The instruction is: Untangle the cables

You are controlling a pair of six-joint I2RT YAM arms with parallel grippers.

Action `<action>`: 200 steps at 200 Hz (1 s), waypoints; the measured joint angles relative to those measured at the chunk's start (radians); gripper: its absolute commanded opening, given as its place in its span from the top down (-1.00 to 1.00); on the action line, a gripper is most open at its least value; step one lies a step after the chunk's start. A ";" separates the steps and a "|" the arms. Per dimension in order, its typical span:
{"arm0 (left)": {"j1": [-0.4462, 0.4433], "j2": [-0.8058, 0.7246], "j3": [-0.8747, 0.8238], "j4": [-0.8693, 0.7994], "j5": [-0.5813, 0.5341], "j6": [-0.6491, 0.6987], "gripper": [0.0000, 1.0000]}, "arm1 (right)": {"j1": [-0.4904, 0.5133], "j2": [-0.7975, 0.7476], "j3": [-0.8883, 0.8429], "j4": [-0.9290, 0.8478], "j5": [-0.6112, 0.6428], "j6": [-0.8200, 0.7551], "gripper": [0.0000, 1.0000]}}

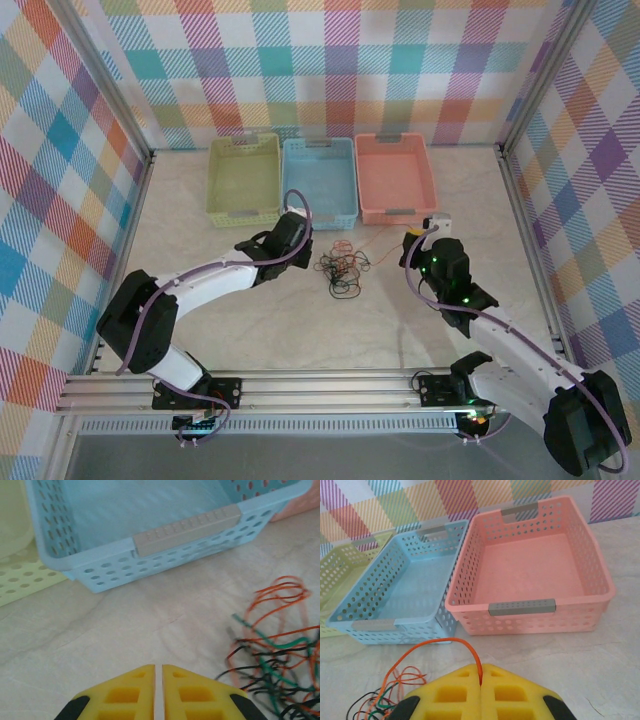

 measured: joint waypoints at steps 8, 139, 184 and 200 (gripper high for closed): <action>0.005 -0.001 -0.003 0.000 -0.007 -0.003 0.77 | 0.000 0.002 0.000 -0.003 0.003 0.005 1.00; -0.082 0.092 0.201 0.001 0.473 0.216 -0.20 | -0.002 0.080 0.000 0.050 -0.277 -0.019 1.00; -0.084 0.243 0.342 -0.024 0.520 0.239 -0.08 | -0.002 0.080 0.000 0.053 -0.304 -0.031 1.00; -0.084 0.282 0.374 -0.032 0.519 0.241 0.15 | -0.002 0.080 0.000 0.053 -0.314 -0.034 1.00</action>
